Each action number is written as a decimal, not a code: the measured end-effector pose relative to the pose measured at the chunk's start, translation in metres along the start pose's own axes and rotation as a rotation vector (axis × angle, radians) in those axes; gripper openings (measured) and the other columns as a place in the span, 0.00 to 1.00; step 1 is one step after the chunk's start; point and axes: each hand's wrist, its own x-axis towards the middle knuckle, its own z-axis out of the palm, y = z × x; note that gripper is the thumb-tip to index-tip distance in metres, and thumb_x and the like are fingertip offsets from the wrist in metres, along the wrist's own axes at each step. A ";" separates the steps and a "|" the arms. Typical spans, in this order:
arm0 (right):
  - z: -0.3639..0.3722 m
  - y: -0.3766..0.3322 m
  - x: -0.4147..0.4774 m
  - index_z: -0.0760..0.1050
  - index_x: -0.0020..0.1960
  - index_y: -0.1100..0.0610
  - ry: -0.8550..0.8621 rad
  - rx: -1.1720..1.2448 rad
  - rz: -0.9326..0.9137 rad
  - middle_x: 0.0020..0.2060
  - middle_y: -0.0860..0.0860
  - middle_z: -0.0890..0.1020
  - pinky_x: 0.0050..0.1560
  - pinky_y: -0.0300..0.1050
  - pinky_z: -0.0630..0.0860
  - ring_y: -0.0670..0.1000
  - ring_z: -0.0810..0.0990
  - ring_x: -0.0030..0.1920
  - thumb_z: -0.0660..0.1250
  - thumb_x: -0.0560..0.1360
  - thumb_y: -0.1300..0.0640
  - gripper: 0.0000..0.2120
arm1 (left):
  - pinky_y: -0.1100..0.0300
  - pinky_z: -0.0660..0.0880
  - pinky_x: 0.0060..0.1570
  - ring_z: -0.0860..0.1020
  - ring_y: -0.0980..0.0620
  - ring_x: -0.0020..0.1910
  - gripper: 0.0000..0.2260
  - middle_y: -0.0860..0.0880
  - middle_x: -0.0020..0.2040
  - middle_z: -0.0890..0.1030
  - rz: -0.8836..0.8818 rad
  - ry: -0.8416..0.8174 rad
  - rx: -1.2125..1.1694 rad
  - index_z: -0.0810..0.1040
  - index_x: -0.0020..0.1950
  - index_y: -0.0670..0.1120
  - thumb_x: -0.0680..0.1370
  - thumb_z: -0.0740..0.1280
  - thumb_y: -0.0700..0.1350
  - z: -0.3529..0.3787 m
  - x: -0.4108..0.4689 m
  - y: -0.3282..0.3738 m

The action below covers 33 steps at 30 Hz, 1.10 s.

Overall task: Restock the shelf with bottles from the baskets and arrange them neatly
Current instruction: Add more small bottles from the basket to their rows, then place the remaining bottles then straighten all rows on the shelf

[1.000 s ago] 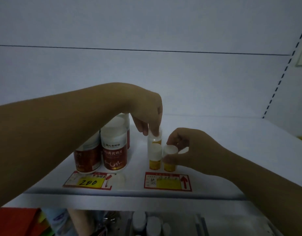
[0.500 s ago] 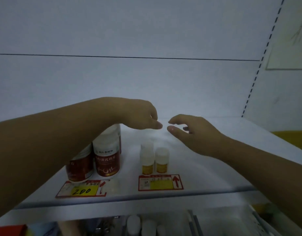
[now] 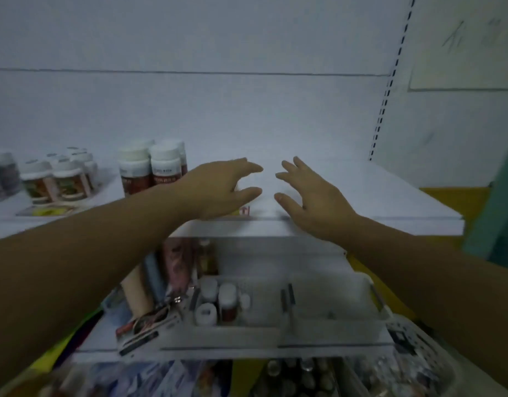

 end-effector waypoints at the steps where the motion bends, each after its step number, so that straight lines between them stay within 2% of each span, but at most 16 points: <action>1: 0.001 -0.003 -0.014 0.65 0.71 0.53 0.009 0.024 -0.017 0.75 0.49 0.62 0.70 0.42 0.53 0.47 0.52 0.76 0.58 0.79 0.47 0.23 | 0.57 0.63 0.65 0.69 0.51 0.68 0.22 0.51 0.73 0.68 0.013 0.018 -0.020 0.65 0.72 0.55 0.78 0.58 0.57 0.006 -0.013 0.006; 4: 0.010 -0.012 -0.054 0.71 0.67 0.57 0.046 0.107 -0.067 0.71 0.53 0.70 0.69 0.42 0.56 0.50 0.61 0.74 0.60 0.78 0.50 0.21 | 0.61 0.66 0.57 0.75 0.54 0.57 0.19 0.52 0.68 0.74 0.017 0.009 -0.078 0.70 0.68 0.53 0.78 0.60 0.56 0.029 -0.045 0.013; 8: 0.034 -0.013 -0.096 0.76 0.60 0.63 0.097 0.186 -0.121 0.62 0.58 0.78 0.66 0.47 0.65 0.56 0.72 0.67 0.64 0.74 0.56 0.17 | 0.63 0.66 0.53 0.75 0.53 0.56 0.18 0.50 0.64 0.77 -0.075 -0.109 -0.143 0.72 0.67 0.52 0.78 0.61 0.55 0.069 -0.072 -0.001; 10: 0.056 -0.009 -0.108 0.76 0.60 0.63 0.072 0.214 -0.098 0.61 0.59 0.79 0.65 0.46 0.67 0.55 0.73 0.65 0.65 0.74 0.57 0.17 | 0.63 0.67 0.48 0.76 0.51 0.52 0.17 0.48 0.60 0.79 -0.125 -0.149 -0.175 0.73 0.65 0.51 0.78 0.60 0.55 0.091 -0.079 -0.014; 12: 0.081 -0.005 -0.114 0.75 0.62 0.63 0.019 0.256 -0.028 0.61 0.59 0.78 0.66 0.42 0.65 0.54 0.71 0.65 0.65 0.74 0.59 0.18 | 0.64 0.67 0.43 0.74 0.56 0.45 0.18 0.49 0.58 0.79 -0.177 -0.168 -0.221 0.72 0.66 0.51 0.78 0.60 0.55 0.116 -0.083 -0.030; 15: 0.125 0.005 -0.116 0.74 0.63 0.64 -0.057 0.313 0.101 0.61 0.60 0.77 0.66 0.33 0.59 0.54 0.72 0.63 0.68 0.74 0.63 0.18 | 0.66 0.67 0.48 0.75 0.55 0.51 0.20 0.49 0.64 0.77 -0.283 -0.219 -0.289 0.70 0.68 0.51 0.78 0.61 0.55 0.158 -0.084 -0.058; 16: 0.141 0.009 -0.115 0.73 0.64 0.63 -0.102 0.329 0.152 0.62 0.59 0.77 0.67 0.34 0.60 0.54 0.73 0.63 0.68 0.74 0.62 0.18 | 0.66 0.66 0.50 0.76 0.53 0.55 0.20 0.48 0.65 0.76 -0.322 -0.244 -0.318 0.70 0.69 0.51 0.78 0.62 0.54 0.173 -0.084 -0.067; 18: 0.174 0.015 -0.113 0.71 0.66 0.60 -0.211 0.338 0.244 0.64 0.57 0.75 0.70 0.43 0.61 0.54 0.72 0.65 0.65 0.76 0.59 0.19 | 0.65 0.67 0.52 0.75 0.50 0.60 0.21 0.47 0.66 0.76 -0.377 -0.283 -0.345 0.70 0.69 0.49 0.77 0.64 0.51 0.202 -0.085 -0.085; 19: 0.191 0.017 -0.111 0.69 0.68 0.58 -0.271 0.332 0.281 0.65 0.55 0.74 0.71 0.44 0.60 0.54 0.71 0.66 0.64 0.77 0.57 0.20 | 0.64 0.68 0.54 0.75 0.48 0.61 0.21 0.46 0.65 0.76 -0.393 -0.297 -0.326 0.70 0.68 0.48 0.76 0.65 0.49 0.217 -0.085 -0.094; 21: 0.223 0.019 -0.106 0.66 0.70 0.55 -0.385 0.343 0.334 0.67 0.53 0.72 0.68 0.39 0.59 0.52 0.69 0.67 0.63 0.78 0.54 0.22 | 0.59 0.69 0.59 0.74 0.45 0.62 0.21 0.44 0.66 0.75 -0.412 -0.367 -0.223 0.70 0.68 0.47 0.75 0.65 0.49 0.243 -0.084 -0.112; 23: 0.252 0.018 -0.098 0.63 0.72 0.53 -0.458 0.374 0.381 0.69 0.52 0.71 0.66 0.39 0.60 0.51 0.68 0.68 0.63 0.77 0.53 0.25 | 0.53 0.70 0.62 0.73 0.44 0.64 0.22 0.43 0.72 0.69 -0.411 -0.495 -0.097 0.69 0.68 0.49 0.74 0.64 0.51 0.267 -0.084 -0.125; 25: 0.278 0.015 -0.089 0.62 0.72 0.51 -0.480 0.407 0.429 0.69 0.50 0.70 0.64 0.38 0.60 0.50 0.68 0.68 0.66 0.75 0.53 0.27 | 0.48 0.69 0.64 0.71 0.44 0.66 0.22 0.43 0.76 0.61 -0.399 -0.553 -0.012 0.70 0.66 0.52 0.73 0.64 0.52 0.287 -0.085 -0.134; 28: 0.311 0.012 -0.076 0.61 0.73 0.51 -0.443 0.502 0.538 0.69 0.51 0.71 0.62 0.40 0.63 0.51 0.69 0.68 0.70 0.72 0.53 0.32 | 0.47 0.68 0.65 0.71 0.45 0.66 0.23 0.46 0.74 0.65 -0.496 -0.494 -0.181 0.70 0.64 0.53 0.70 0.69 0.49 0.308 -0.085 -0.142; 30: 0.329 0.013 -0.069 0.58 0.74 0.51 -0.453 0.529 0.614 0.70 0.52 0.70 0.65 0.45 0.64 0.52 0.68 0.69 0.70 0.71 0.52 0.35 | 0.47 0.71 0.62 0.72 0.45 0.66 0.26 0.47 0.68 0.72 -0.543 -0.454 -0.240 0.69 0.63 0.53 0.67 0.71 0.50 0.318 -0.083 -0.143; 31: 0.335 0.015 -0.067 0.58 0.74 0.51 -0.457 0.519 0.626 0.70 0.52 0.70 0.65 0.45 0.64 0.53 0.68 0.69 0.70 0.71 0.51 0.35 | 0.48 0.72 0.60 0.72 0.44 0.65 0.27 0.48 0.65 0.75 -0.564 -0.422 -0.259 0.69 0.63 0.53 0.65 0.72 0.51 0.323 -0.083 -0.142; 33: 0.344 0.020 -0.066 0.63 0.70 0.51 -0.406 0.514 0.631 0.66 0.51 0.75 0.59 0.40 0.65 0.53 0.72 0.65 0.70 0.71 0.51 0.31 | 0.49 0.74 0.57 0.74 0.43 0.62 0.30 0.47 0.62 0.77 -0.608 -0.327 -0.331 0.69 0.62 0.53 0.62 0.75 0.51 0.331 -0.084 -0.138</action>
